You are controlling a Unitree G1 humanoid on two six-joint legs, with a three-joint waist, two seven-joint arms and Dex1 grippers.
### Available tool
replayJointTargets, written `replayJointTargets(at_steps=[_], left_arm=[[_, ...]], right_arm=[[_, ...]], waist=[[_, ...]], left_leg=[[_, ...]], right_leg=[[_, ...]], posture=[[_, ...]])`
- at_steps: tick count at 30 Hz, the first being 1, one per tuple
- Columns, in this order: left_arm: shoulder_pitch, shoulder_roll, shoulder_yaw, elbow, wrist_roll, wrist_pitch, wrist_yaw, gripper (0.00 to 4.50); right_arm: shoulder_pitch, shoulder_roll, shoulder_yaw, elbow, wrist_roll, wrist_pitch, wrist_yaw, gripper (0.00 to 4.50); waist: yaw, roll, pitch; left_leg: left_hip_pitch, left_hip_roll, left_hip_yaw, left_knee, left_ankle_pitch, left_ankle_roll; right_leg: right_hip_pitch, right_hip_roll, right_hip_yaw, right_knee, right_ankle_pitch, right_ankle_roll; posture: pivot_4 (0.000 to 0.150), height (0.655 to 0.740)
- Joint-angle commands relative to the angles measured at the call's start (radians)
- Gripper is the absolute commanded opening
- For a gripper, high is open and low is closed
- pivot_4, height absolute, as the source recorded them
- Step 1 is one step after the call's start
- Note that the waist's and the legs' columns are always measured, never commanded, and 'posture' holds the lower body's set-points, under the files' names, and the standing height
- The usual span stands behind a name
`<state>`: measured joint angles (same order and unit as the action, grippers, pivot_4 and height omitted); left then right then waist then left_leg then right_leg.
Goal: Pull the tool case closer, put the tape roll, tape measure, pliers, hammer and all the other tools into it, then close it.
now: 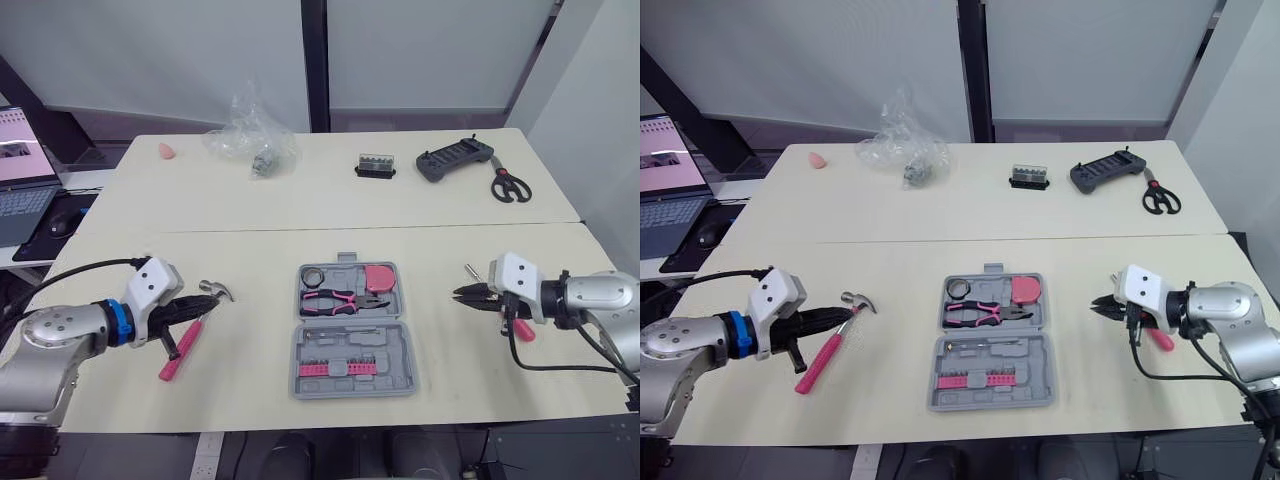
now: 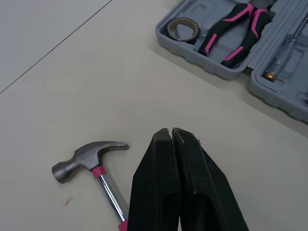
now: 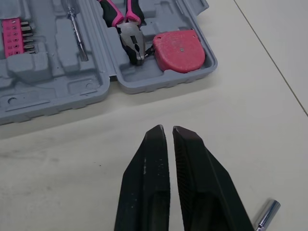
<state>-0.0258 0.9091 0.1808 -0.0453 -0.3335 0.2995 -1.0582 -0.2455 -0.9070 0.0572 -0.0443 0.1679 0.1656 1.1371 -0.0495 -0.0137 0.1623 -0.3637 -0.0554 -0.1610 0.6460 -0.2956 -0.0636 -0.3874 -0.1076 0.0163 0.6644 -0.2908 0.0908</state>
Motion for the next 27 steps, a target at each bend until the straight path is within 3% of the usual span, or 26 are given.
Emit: replayJointTargets(at_steps=[1,18,25,26,27], left_arm=[[-0.011,-0.002,-0.005,-0.043,-0.003,-0.008,-0.005,0.0],[0.007,-0.018,-0.084,-0.084,0.044,-0.035,0.001,0.0],[0.034,-0.02,-0.012,-0.075,-0.003,-0.026,0.008,0.0],[0.059,-0.022,0.023,-0.085,-0.027,-0.02,0.006,0.36],[0.085,-0.026,0.062,-0.096,-0.053,-0.007,0.007,0.52]], right_arm=[[-0.001,-0.009,-0.009,-0.047,0.002,0.008,0.001,0.01],[0.019,0.012,0.032,-0.124,-0.036,0.033,-0.023,0.01],[0.013,0.017,-0.003,-0.123,0.002,0.047,-0.034,0.01],[0.011,0.022,-0.016,-0.142,0.04,0.069,-0.022,0.0],[0.006,0.031,-0.031,-0.165,0.083,0.1,-0.014,0.4]], waist=[[0.0,0.0,0.0],[0.004,0.0,0.0],[0.005,0.0,0.0],[0.005,0.0,0.0],[0.004,0.0,0.0]], left_leg=[[0.0,0.0,0.0,0.0,0.0,0.0],[0.0,0.0,0.0,0.0,0.0,0.0],[0.0,0.0,0.0,0.0,0.0,0.0],[0.0,0.0,0.0,0.0,0.0,0.0],[0.0,0.0,0.0,0.0,0.0,0.0]], right_leg=[[0.0,0.0,0.0,0.0,0.0,0.0],[0.0,0.0,0.0,0.0,0.0,0.0],[0.0,0.0,0.0,0.0,0.0,0.0],[0.0,0.0,0.0,0.0,0.0,0.0],[0.0,0.0,0.0,0.0,0.0,0.0]], posture=[[0.15,0.74],[0.15,0.74],[0.15,0.74],[0.15,0.74],[0.15,0.74]])
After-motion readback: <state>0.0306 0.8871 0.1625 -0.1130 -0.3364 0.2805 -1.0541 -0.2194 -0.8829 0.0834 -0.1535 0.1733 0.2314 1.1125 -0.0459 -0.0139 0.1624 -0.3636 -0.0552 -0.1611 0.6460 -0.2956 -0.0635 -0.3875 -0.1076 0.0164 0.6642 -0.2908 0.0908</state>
